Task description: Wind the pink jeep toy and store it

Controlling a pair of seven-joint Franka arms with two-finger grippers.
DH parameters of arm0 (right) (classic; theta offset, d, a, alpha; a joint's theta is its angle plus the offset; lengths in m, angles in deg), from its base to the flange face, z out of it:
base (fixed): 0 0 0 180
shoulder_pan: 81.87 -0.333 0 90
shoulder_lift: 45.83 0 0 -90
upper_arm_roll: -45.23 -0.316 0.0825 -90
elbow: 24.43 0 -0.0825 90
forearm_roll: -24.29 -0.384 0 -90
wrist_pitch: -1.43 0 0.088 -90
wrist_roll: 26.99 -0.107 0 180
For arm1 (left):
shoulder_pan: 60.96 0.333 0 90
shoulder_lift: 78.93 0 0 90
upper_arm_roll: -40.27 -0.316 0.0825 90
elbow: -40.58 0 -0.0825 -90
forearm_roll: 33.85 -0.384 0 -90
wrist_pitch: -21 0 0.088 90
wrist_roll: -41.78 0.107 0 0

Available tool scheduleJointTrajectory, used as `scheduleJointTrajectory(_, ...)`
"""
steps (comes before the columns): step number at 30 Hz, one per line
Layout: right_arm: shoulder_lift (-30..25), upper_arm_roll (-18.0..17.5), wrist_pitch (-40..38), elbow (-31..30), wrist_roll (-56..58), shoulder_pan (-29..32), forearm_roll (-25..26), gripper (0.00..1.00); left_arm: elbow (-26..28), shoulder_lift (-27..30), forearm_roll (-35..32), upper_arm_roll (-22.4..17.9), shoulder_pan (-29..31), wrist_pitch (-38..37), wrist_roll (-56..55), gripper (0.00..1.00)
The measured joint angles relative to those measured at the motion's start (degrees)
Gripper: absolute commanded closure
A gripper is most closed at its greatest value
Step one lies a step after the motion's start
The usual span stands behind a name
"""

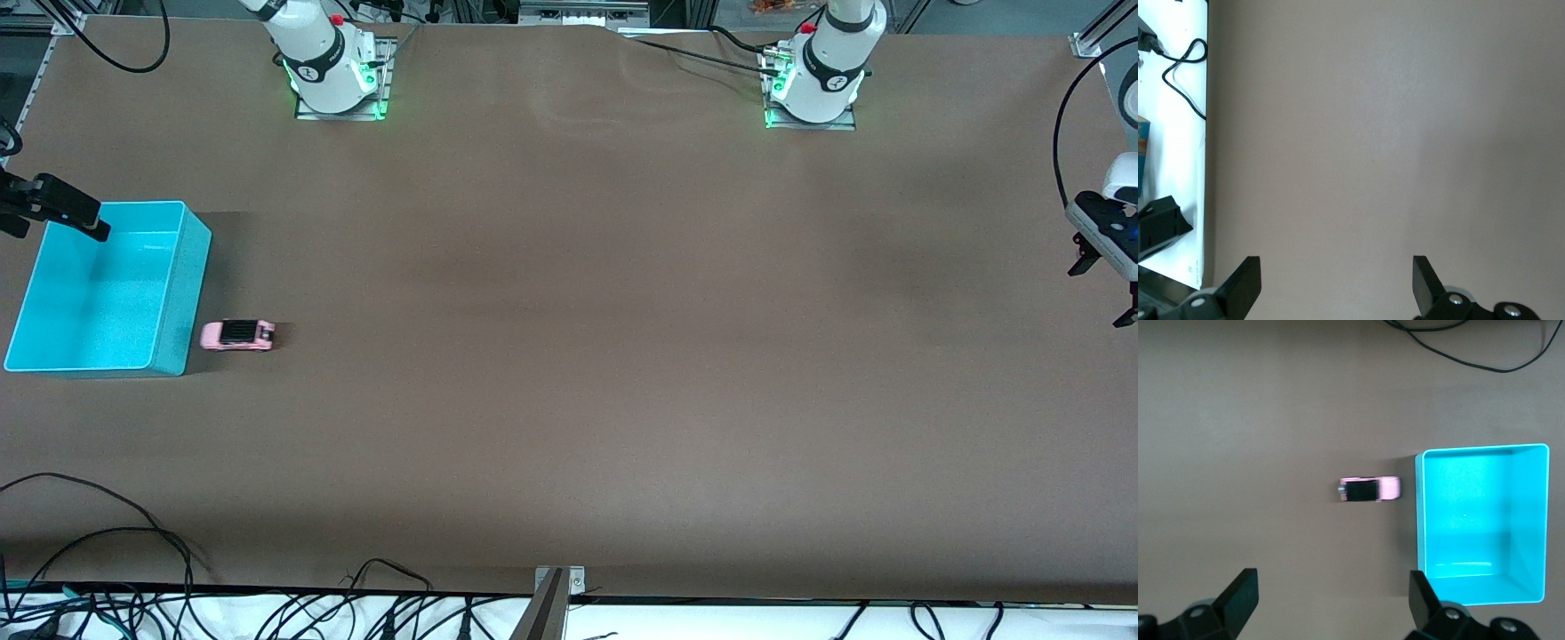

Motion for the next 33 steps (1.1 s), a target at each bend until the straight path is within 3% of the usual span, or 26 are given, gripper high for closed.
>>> scheduleJointTrajectory(33,1.43,-0.35,-0.93,-0.03,0.0,-0.26,0.0,0.0,-21.66,1.23,-0.38,7.45,-0.53,-35.25,-30.21,0.0)
